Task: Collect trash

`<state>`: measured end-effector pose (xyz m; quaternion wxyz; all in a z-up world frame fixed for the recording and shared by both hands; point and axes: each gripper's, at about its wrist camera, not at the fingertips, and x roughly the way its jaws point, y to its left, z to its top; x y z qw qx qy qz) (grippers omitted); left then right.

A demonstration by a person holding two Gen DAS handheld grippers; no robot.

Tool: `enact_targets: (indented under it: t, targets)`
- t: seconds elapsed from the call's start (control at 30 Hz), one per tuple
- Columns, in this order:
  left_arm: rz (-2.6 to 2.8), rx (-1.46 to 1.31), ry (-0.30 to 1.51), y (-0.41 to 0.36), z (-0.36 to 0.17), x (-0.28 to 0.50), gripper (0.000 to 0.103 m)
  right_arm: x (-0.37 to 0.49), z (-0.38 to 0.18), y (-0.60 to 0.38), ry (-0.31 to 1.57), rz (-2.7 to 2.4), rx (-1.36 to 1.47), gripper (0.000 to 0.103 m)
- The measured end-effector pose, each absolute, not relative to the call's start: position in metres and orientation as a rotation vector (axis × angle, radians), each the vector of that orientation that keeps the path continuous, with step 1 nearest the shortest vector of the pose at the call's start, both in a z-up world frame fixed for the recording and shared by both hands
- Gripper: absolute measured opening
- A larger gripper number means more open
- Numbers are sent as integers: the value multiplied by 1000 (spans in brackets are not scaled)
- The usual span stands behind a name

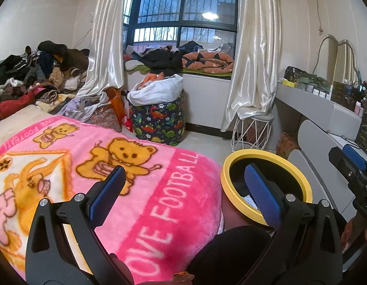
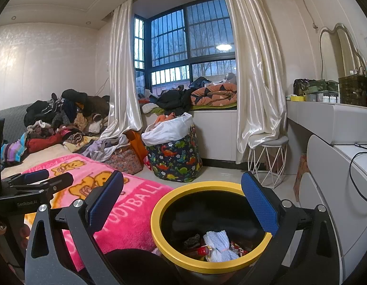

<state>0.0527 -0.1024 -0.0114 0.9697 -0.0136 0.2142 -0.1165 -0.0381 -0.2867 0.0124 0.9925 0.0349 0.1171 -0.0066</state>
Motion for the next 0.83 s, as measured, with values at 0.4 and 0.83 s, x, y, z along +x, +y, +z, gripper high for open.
enact_targets:
  t: [0.4,0.83]
  targets:
    - [-150,-86,471,-70,-14,53,92,-25,25,-261,274,96,71,97]
    - [703,-267,675,234,-72,-30,92,41,-15,90,776,1010,-112,97]
